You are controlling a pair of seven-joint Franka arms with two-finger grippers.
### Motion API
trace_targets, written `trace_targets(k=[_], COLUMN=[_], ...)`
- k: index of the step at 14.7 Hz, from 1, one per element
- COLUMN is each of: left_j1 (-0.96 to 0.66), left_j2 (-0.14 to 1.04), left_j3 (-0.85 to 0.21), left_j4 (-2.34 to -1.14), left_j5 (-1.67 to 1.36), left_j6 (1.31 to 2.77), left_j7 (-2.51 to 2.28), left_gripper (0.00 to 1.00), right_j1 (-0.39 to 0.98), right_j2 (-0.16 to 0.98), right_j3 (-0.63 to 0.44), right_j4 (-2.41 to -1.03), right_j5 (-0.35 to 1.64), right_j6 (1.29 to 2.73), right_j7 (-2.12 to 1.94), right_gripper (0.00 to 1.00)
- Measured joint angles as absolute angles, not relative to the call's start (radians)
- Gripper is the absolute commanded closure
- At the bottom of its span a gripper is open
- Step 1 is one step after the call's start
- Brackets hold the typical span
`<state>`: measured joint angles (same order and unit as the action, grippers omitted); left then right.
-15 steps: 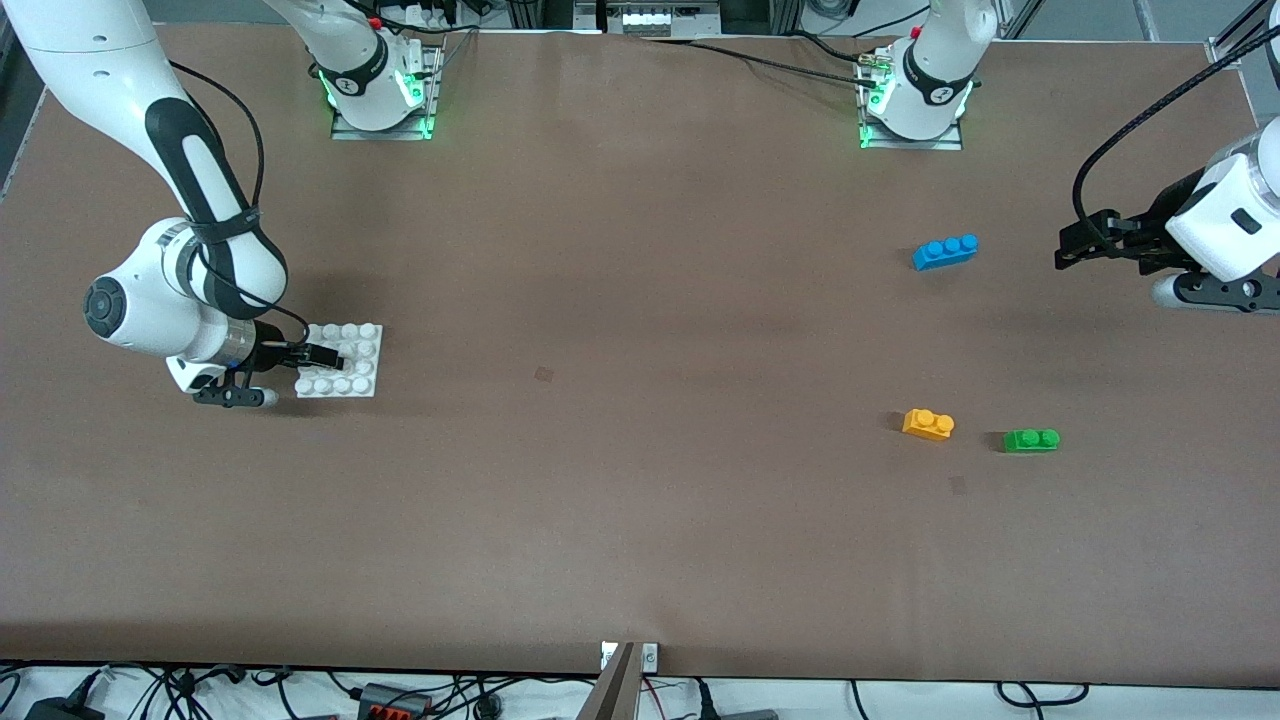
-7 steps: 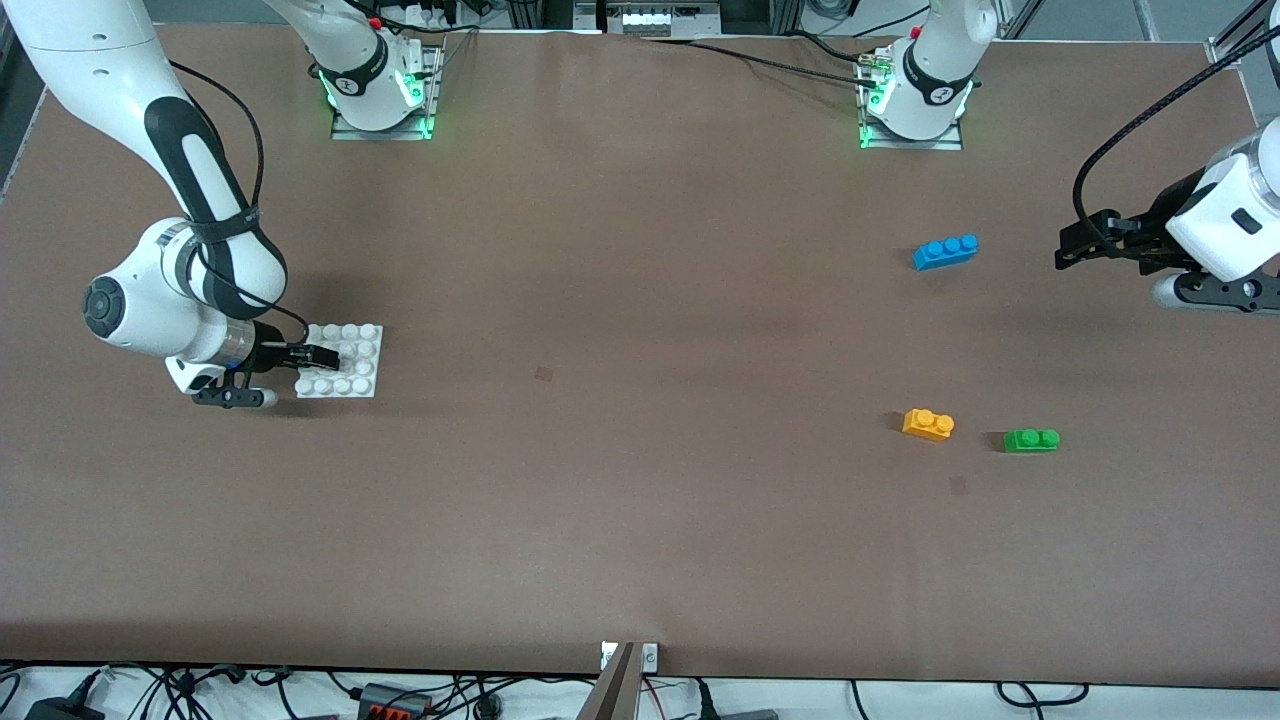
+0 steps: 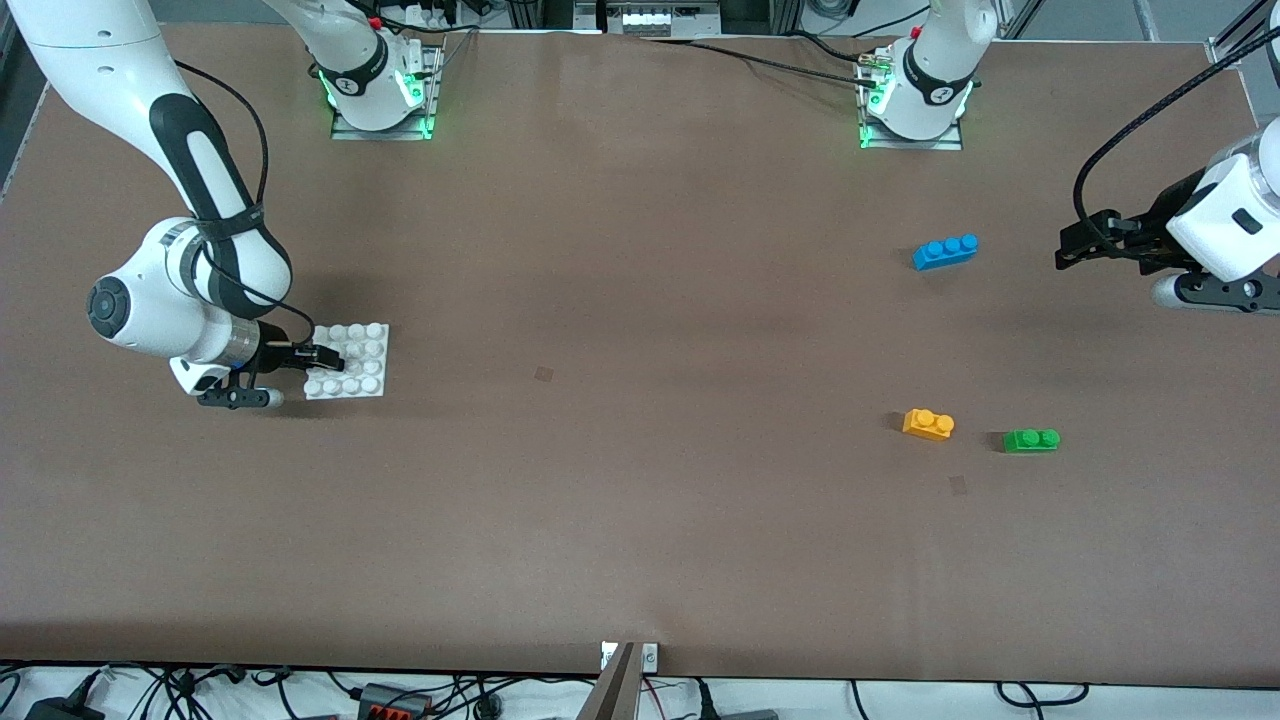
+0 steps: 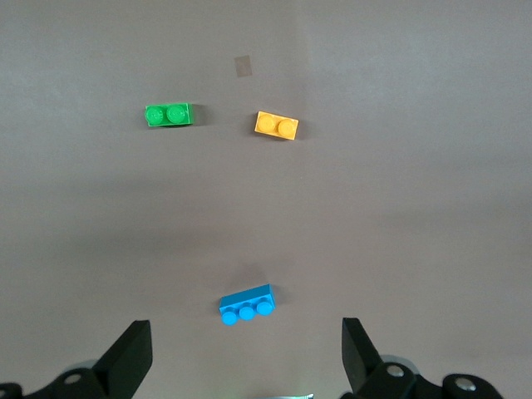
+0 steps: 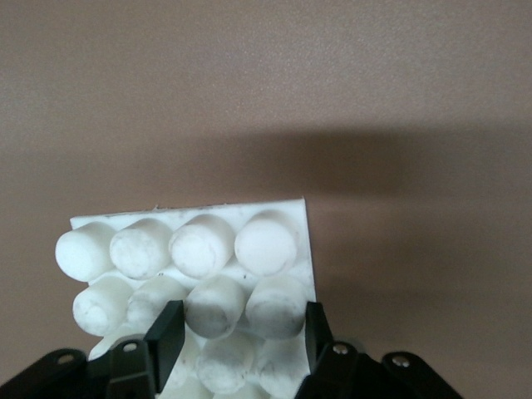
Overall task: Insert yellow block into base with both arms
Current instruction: 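Slide the white base with the right gripper toward the table middle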
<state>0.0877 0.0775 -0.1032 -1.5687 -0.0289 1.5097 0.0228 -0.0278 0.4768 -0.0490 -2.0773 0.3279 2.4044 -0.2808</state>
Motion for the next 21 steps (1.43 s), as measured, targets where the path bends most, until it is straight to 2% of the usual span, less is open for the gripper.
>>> trace_targets(k=[4, 11, 14, 21], left_j1=[0.088, 0.088, 0.088, 0.088], left_j2=[0.078, 0.078, 0.078, 0.078], left_j3=[-0.103, -0.103, -0.103, -0.103], left_j4=[-1.569, -1.569, -1.569, -1.569], left_j5=[-0.029, -0.029, -0.029, -0.029], left_j6=[1.510, 1.510, 1.510, 1.510], left_j7=[0.023, 0.023, 0.023, 0.029], left_gripper=[0.00, 0.00, 0.00, 0.00], right_j1=[0.029, 0.233, 0.328, 0.526], right_j2=[0.477, 0.479, 0.490, 0.581], right_j3=[-0.045, -0.042, -0.040, -0.038], right_j4=[-2.077, -2.074, -2.057, -1.904], right_j5=[0.329, 0.331, 0.336, 0.340], right_j6=[2.402, 2.401, 2.401, 2.401], right_j7=[-0.281, -0.144, -0.038, 0.319], right_gripper=[0.40, 0.40, 0.43, 0.43])
